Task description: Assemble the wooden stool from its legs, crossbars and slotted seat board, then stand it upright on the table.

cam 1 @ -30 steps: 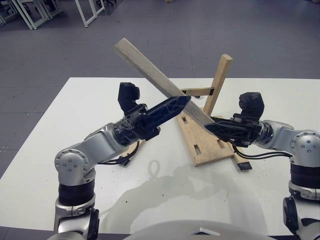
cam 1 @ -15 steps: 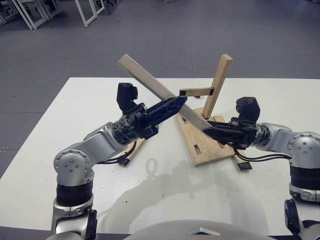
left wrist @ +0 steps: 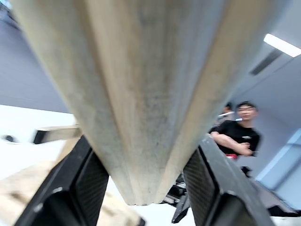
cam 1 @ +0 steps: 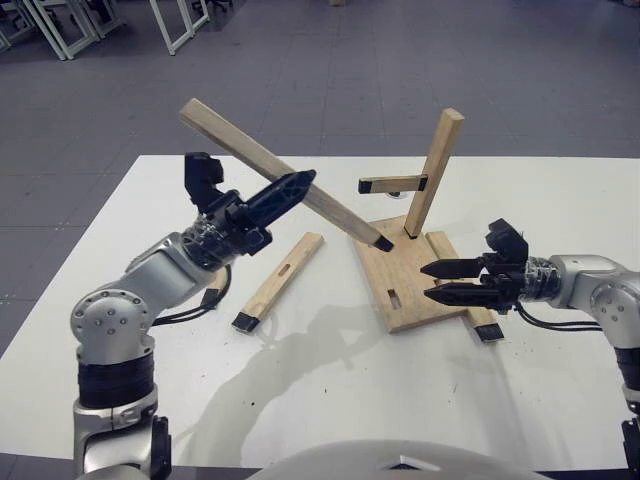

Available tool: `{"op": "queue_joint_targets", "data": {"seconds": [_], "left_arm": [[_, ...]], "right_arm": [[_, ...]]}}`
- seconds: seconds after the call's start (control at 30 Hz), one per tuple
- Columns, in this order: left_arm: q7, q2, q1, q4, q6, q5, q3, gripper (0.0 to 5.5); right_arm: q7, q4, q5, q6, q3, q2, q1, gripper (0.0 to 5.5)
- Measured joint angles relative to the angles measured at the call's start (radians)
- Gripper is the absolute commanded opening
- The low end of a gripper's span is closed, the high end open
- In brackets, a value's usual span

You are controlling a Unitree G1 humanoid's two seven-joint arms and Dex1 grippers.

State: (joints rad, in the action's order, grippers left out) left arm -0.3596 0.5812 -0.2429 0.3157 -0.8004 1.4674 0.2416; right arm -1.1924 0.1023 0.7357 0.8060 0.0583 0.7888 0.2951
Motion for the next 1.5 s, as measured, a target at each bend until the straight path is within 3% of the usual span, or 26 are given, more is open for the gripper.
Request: {"op": "queue_joint_targets", "data": {"seconds": [0.17,0.27,0.57,0.7,0.8,0.9,1.1,1.4,1.5], "left_arm": [[-0.058,0.003,0.010,-0.008,0.083,-0.298,-0.072,2.10],[-0.089,-0.024,0.029,-0.012,0.093,-0.360,-0.091,2.10],[-0.100,-0.054,0.034,-0.016,0.094,-0.413,-0.089,2.10],[-0.114,-0.054,0.037,-0.015,0.093,-0.450,-0.093,2.10],[-0.159,-0.045,0.037,-0.015,0.094,-0.516,-0.126,2.10],[-0.205,-0.039,0.036,-0.033,0.099,-0.559,-0.130,2.10],[-0.287,-0.030,0.050,-0.047,0.103,-0.590,-0.128,2.10],[-0.393,-0.028,0.072,-0.049,0.177,-0.669,-0.141,2.10],[-0.438,-0.058,0.057,-0.080,0.237,-0.713,-0.174,2.10]], "right_arm": [[0.230,-0.101,-0.293,-0.171,0.079,-0.052,0.007,3.57],[0.300,-0.148,-0.414,-0.224,0.124,-0.074,0.003,3.57],[0.329,-0.213,-0.521,-0.280,0.129,-0.086,0.003,3.57],[0.303,-0.149,-0.626,-0.330,0.204,-0.044,0.010,3.57],[0.265,-0.077,-0.835,-0.501,0.353,0.026,0.065,3.57],[0.243,-0.115,-0.951,-0.740,0.426,0.051,0.112,3.57],[0.214,-0.172,-0.948,-1.251,0.445,0.091,0.078,3.57],[0.235,-0.312,-0.991,-1.721,0.442,0.205,0.061,3.57],[0.260,-0.403,-1.048,-1.784,0.434,0.220,0.110,3.57]]}}
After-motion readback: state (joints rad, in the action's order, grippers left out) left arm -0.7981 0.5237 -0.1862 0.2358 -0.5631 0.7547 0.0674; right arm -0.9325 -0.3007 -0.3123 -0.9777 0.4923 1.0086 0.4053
